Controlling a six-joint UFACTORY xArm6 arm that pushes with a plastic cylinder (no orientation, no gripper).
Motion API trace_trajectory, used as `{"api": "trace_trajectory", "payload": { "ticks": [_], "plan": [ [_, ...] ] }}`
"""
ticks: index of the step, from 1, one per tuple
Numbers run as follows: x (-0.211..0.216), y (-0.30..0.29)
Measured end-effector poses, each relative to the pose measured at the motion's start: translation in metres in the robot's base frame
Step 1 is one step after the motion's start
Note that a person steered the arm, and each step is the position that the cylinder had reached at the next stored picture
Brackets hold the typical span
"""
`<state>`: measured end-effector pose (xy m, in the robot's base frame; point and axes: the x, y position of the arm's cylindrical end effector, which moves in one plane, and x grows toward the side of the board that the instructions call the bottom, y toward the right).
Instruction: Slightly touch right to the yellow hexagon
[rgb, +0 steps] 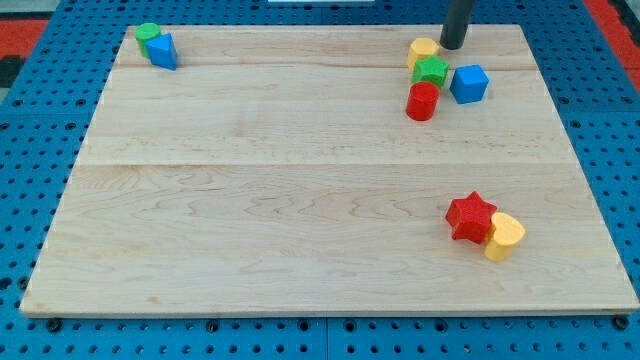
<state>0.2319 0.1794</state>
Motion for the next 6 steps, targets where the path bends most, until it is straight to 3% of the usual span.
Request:
{"api": "trace_trajectory", "payload": {
  "ticks": [6],
  "plan": [
    [0.009,-0.011]
  ]
}}
